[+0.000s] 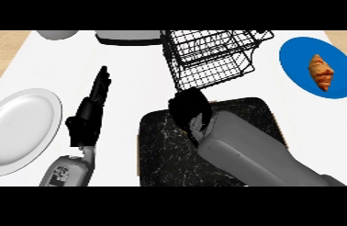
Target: Pick the squash from the tray and place it in the tiered basket
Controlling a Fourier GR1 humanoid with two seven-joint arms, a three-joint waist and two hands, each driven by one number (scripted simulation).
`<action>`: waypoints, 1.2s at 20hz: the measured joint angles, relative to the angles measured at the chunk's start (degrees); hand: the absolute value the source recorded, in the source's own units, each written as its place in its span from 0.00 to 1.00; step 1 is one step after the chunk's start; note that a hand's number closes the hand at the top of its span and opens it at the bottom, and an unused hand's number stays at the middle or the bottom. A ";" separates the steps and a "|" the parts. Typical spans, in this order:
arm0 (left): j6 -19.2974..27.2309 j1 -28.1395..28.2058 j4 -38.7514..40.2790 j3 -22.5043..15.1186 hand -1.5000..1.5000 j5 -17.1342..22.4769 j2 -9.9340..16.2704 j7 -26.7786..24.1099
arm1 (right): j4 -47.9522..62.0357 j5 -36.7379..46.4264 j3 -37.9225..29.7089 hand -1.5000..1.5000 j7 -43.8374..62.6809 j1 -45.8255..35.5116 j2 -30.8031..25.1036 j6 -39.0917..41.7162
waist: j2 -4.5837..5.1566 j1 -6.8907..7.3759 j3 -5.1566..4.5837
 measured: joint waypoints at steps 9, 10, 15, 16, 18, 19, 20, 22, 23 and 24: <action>-0.98 1.29 -1.77 0.44 0.50 -1.59 -1.39 0.85 | 3.01 8.36 -3.62 0.00 -4.23 2.77 3.31 0.11 | -0.01 0.09 0.01; -1.32 0.64 -0.65 1.07 0.50 -1.39 -1.49 0.34 | 3.79 9.01 -4.16 0.00 -4.50 2.57 4.26 0.12 | 0.01 0.06 0.01; -2.19 2.04 -1.55 1.69 0.50 -1.67 -1.97 -0.01 | 2.93 12.86 -5.49 0.00 -6.52 6.04 5.02 -0.42 | -0.02 0.03 0.00; -2.09 2.58 -2.35 1.22 0.50 -2.13 -2.17 0.35 | 4.15 14.04 -5.25 0.00 -7.43 6.36 5.50 -1.90 | -0.01 0.11 0.01; -1.95 1.72 -0.61 1.81 0.50 -2.42 -2.74 -0.58 | 3.89 15.89 -5.16 1.00 -8.65 7.79 5.46 -3.48 | 0.01 0.01 0.01; -2.23 1.88 -0.47 2.09 0.50 -2.32 -2.77 -0.87 | 4.84 16.89 -5.52 1.00 -9.39 7.67 5.96 -4.22 | 0.01 0.03 0.01; -2.79 1.90 -1.02 2.36 0.50 -2.10 -2.43 -0.60 | 5.50 18.06 -5.31 1.00 -10.71 7.78 5.79 -5.63 | 0.02 0.09 0.01; -2.85 1.90 -1.87 2.29 0.50 -2.46 -2.49 0.21 | 6.80 20.86 -4.17 1.00 -13.54 8.09 5.36 -9.46 | -0.08 0.22 0.01; -2.94 1.98 -1.81 2.40 0.50 -2.41 -2.60 -0.07 | 6.80 22.10 -3.51 1.00 -15.02 8.05 4.91 -10.90 | -0.10 0.23 0.02; -3.00 1.71 -1.62 2.61 0.50 -2.51 -2.57 0.07 | 6.70 23.27 -2.86 1.00 -16.21 7.92 4.51 -11.61 | -0.10 0.21 0.02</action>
